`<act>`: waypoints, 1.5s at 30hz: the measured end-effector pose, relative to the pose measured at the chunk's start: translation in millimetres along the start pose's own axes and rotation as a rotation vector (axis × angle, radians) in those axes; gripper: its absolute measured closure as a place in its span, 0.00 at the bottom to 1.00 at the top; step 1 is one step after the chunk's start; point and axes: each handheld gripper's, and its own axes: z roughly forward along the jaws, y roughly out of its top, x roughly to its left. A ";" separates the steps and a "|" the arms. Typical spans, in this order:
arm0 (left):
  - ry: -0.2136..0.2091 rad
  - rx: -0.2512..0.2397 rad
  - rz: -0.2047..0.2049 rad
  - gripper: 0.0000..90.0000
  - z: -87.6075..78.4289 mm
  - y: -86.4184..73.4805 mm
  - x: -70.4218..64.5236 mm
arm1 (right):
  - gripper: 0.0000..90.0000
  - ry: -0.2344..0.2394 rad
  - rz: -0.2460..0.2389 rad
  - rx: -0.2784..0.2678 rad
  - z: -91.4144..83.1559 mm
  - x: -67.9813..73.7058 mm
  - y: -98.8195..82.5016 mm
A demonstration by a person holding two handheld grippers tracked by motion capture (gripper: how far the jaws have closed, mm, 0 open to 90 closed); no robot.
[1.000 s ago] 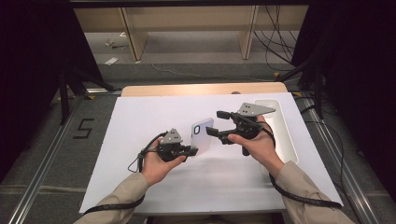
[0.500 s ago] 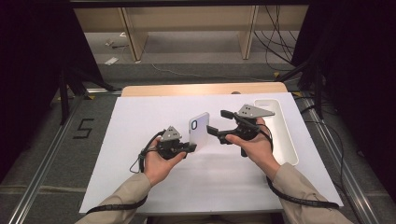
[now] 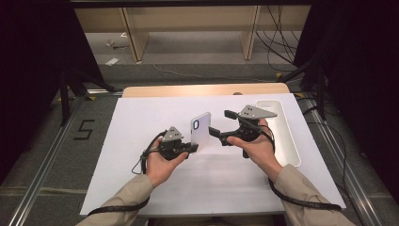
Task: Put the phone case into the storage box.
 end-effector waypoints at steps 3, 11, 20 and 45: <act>0.003 0.000 -0.001 0.90 1.2 0.6 -0.8 | 0.06 -0.006 0.001 0.003 0.9 1.2 -0.5; -0.002 0.003 0.007 0.90 4.2 3.8 -5.3 | 0.06 -0.014 0.011 -0.005 3.9 5.2 -2.1; -0.006 0.005 0.014 0.90 10.5 5.7 -12.0 | 0.05 -0.017 0.041 -0.020 5.9 8.7 -1.9; -0.018 0.005 0.036 0.90 25.4 12.1 -27.0 | 0.05 -0.067 0.073 -0.029 12.0 11.4 -3.3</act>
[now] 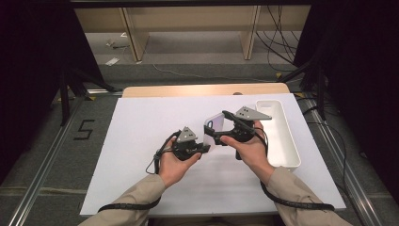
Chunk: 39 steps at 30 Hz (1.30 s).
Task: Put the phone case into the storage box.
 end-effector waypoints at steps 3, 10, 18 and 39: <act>-0.003 0.001 0.004 0.90 0.9 1.1 -1.8 | 0.05 -0.004 -0.002 -0.002 0.4 0.3 -0.7; -0.002 -0.003 0.002 0.90 1.3 1.2 -2.9 | 0.08 -0.014 -0.003 -0.006 -0.6 0.5 -0.6; -0.004 -0.006 0.000 0.90 1.1 1.4 -3.4 | 0.14 -0.026 -0.001 -0.011 -1.2 1.0 -1.3; -0.005 -0.017 0.006 0.89 1.6 0.9 -2.8 | 0.20 -0.030 -0.005 -0.025 -2.8 2.0 -1.3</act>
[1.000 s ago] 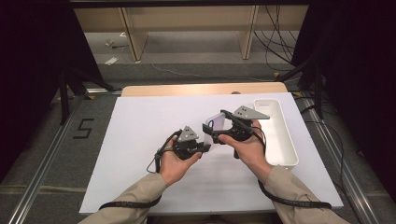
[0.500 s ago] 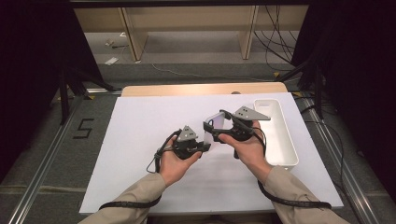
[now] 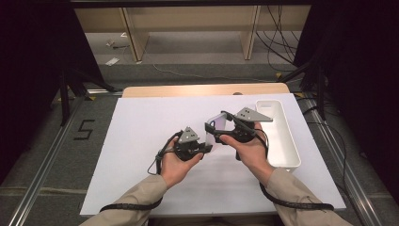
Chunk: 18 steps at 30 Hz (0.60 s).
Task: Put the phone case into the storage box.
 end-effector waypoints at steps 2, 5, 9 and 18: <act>0.004 0.001 0.003 0.88 0.3 -0.1 0.0 | 0.20 -0.002 0.000 0.000 -0.2 0.0 0.0; 0.012 0.004 0.014 0.83 0.5 -0.3 0.3 | 0.20 -0.006 -0.002 0.000 -0.9 -0.4 0.7; 0.020 -0.001 0.035 0.70 0.4 -0.4 2.5 | 0.20 -0.008 -0.005 -0.004 -2.4 -1.2 2.2; 0.028 -0.011 0.100 0.27 -5.4 0.0 5.1 | 0.20 -0.021 -0.012 -0.013 -6.2 -4.6 5.0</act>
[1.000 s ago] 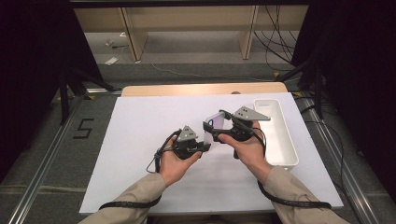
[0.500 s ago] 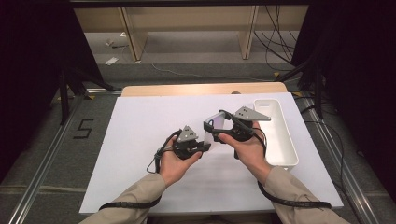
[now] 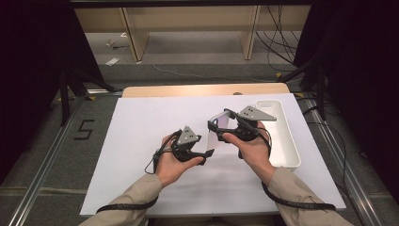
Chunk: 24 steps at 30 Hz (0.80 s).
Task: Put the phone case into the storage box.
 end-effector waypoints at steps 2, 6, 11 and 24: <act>-0.010 0.004 0.010 0.21 -0.7 0.2 0.3 | 0.20 -0.001 0.000 -0.004 -0.3 -0.4 0.5; -0.021 0.015 0.034 0.15 -3.2 0.5 1.5 | 0.20 -0.006 0.000 -0.003 -1.6 -1.3 1.3; -0.030 0.036 0.050 0.05 -6.1 -0.1 5.1 | 0.20 -0.010 -0.003 0.000 -1.9 -2.3 1.3; -0.054 0.063 0.095 0.00 -16.2 -6.2 11.6 | 0.20 -0.024 -0.001 -0.002 -4.3 -4.7 3.5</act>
